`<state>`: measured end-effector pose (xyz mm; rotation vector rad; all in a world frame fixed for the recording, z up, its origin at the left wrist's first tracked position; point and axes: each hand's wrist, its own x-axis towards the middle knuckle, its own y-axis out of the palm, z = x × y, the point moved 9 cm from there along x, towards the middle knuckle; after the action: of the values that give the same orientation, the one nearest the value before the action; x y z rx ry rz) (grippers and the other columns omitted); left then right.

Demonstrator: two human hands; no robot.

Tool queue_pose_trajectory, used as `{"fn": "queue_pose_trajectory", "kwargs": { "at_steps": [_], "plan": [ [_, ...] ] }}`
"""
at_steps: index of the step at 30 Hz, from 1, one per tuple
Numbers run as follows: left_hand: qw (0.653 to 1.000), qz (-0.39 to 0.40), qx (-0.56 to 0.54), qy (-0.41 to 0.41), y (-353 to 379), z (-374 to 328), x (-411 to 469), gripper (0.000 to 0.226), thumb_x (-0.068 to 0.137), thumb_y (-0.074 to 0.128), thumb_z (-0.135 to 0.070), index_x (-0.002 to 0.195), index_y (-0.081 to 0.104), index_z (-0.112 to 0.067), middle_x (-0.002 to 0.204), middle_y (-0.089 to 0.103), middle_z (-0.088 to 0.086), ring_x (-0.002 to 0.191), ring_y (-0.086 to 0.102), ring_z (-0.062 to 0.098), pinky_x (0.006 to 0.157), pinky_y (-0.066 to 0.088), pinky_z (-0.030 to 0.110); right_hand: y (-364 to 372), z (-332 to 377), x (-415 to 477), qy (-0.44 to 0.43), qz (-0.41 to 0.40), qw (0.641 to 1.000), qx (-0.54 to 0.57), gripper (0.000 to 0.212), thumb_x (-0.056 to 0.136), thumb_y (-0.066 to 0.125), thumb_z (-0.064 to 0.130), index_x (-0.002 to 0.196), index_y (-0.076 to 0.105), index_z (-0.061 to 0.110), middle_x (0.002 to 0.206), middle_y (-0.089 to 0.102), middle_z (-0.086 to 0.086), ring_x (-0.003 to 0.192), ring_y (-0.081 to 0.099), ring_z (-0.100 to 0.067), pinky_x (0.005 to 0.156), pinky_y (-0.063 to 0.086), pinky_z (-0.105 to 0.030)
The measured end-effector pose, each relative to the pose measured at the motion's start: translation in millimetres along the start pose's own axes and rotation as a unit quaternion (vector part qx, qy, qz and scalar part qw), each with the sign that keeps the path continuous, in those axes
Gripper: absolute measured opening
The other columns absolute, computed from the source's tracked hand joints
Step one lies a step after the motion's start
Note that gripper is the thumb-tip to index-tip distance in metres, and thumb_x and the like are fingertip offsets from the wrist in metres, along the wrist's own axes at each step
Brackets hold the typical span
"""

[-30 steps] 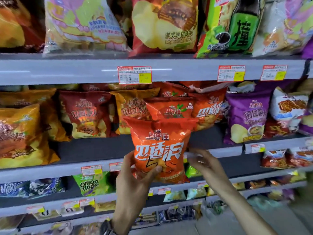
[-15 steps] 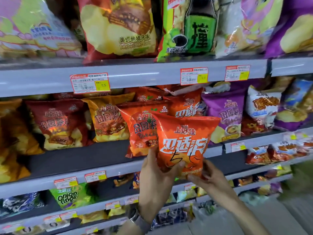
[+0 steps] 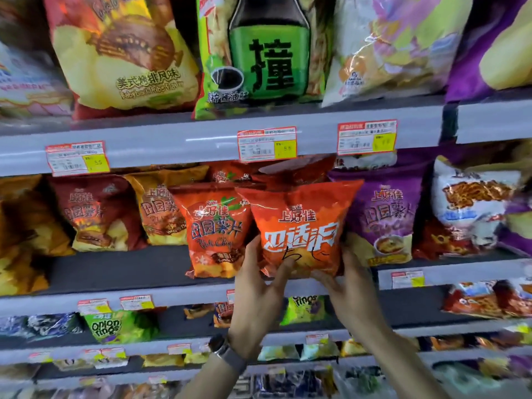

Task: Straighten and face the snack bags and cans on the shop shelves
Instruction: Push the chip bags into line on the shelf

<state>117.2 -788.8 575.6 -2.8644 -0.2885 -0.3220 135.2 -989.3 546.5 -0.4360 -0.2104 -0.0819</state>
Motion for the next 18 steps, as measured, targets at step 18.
{"fn": "queue_pose_trajectory", "kwargs": {
  "at_steps": [18],
  "plan": [
    [0.996, -0.007, 0.094, -0.008, 4, 14, 12, 0.047, 0.096, 0.063, -0.052, 0.139, 0.051, -0.035, 0.12, 0.072, -0.018, 0.105, 0.067, -0.006, 0.079, 0.05, 0.007, 23, -31, 20, 0.023, 0.134, 0.99, -0.037, 0.066, 0.097, 0.059, 0.062, 0.154, 0.03, 0.043, 0.14, 0.058, 0.024, 0.116, 0.059, 0.013, 0.087, 0.04, 0.0]
  ]
}}
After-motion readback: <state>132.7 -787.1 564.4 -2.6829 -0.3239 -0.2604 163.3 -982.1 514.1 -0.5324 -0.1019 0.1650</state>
